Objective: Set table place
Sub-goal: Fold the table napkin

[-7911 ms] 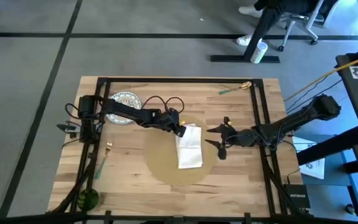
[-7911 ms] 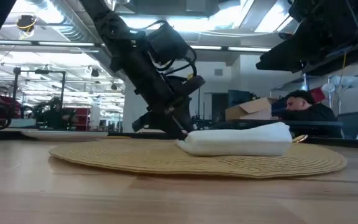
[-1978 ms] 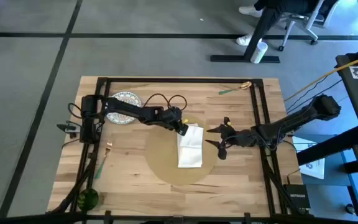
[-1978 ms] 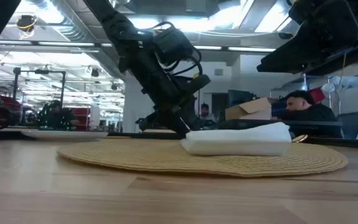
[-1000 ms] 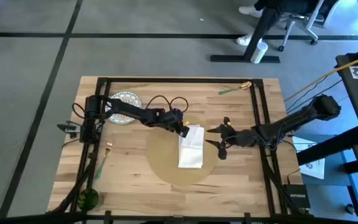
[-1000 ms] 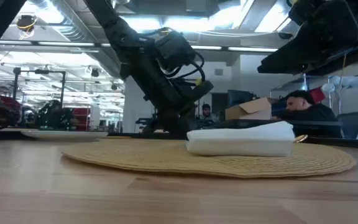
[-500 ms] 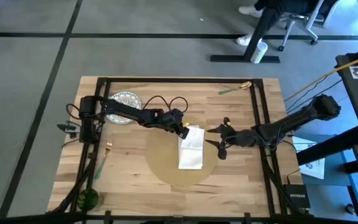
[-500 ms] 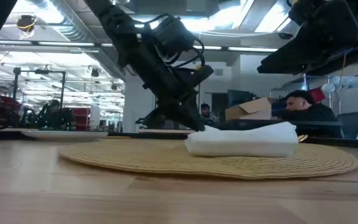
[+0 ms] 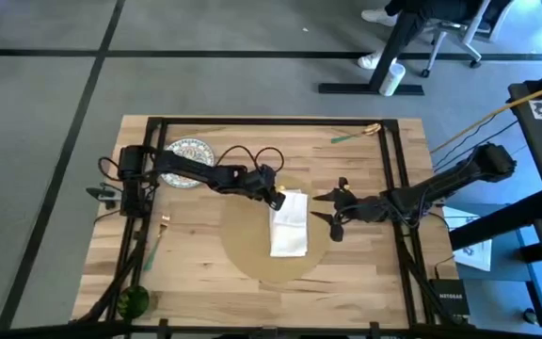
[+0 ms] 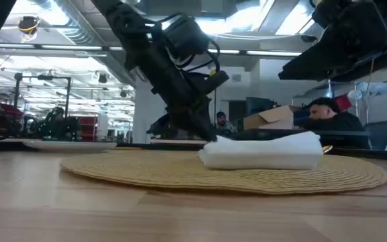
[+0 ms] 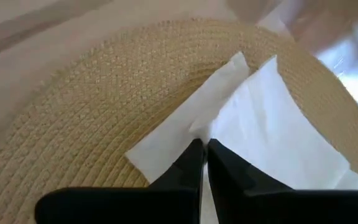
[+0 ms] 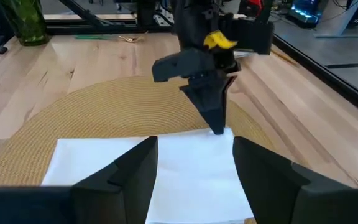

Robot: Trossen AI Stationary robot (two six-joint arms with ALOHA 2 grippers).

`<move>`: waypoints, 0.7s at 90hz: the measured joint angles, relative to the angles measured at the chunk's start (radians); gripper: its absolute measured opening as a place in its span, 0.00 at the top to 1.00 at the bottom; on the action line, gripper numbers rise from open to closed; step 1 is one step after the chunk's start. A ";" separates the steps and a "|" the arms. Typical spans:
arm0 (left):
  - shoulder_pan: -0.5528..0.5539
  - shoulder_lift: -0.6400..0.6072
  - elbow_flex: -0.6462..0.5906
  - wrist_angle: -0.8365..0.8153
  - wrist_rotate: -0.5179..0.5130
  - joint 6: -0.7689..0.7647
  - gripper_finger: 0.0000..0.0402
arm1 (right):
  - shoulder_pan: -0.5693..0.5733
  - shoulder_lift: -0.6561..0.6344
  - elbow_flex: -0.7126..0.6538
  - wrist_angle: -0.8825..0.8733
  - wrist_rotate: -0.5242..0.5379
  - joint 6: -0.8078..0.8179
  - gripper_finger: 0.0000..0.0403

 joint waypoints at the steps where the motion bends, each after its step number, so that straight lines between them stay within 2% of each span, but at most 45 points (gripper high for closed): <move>1: 0.000 -0.003 0.000 -0.002 -0.002 0.001 0.99 | 0.000 0.001 0.000 0.000 0.000 0.000 0.52; 21: -0.010 -0.052 0.001 -0.043 -0.049 0.015 0.99 | 0.000 0.044 0.000 0.010 0.000 0.003 0.52; 63: -0.018 -0.053 0.002 -0.118 -0.091 -0.001 0.99 | 0.000 0.093 0.000 0.062 -0.011 0.004 0.52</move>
